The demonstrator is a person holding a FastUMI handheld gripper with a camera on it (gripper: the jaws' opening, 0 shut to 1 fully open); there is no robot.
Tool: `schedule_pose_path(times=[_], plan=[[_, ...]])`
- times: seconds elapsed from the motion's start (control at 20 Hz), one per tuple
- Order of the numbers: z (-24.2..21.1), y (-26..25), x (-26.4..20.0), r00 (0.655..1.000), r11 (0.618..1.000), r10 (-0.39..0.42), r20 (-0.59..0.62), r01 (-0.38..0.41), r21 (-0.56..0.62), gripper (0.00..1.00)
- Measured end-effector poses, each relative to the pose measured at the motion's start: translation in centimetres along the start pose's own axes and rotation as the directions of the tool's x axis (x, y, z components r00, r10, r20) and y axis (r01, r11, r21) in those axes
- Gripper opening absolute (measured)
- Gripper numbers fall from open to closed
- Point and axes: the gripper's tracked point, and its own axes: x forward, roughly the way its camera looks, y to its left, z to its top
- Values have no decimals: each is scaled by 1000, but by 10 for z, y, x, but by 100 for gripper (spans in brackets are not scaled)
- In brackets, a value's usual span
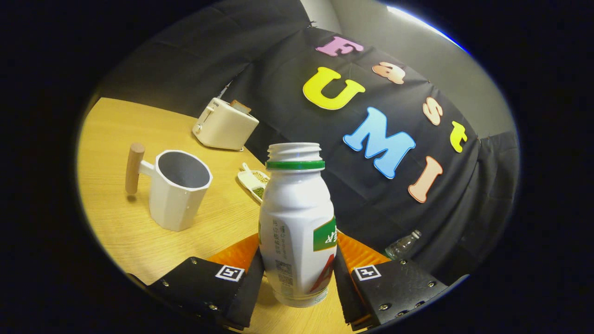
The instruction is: Take the bottle from table, then pour the juice into the cup, finally place the bottle on the coaster
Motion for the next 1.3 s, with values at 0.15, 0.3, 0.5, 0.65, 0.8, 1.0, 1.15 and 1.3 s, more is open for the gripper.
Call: schedule_pose_path(times=[0.15, 0.3, 0.5, 0.65, 0.8, 1.0, 1.15, 1.3], plan=[[4, 4, 3, 1000, 998, -1, 2, 1, -56, 71], [6, 9, 7, 1000, 994, 9, 2, -8, -106, 71], [9, 11, 15, 1000, 980, -4, 6, 5, -197, 71], [8, 11, 20, 1000, 966, -14, 3, 14, -257, 71], [5, 12, 22, 1000, 961, -17, -15, 12, -277, 71], [6, 14, 24, 1000, 947, -13, -22, 5, -322, 71], [10, 13, 24, 1000, 922, -27, -11, 21, -386, 71], [17, 14, 21, 999, 896, -48, 9, 47, -442, 71]])
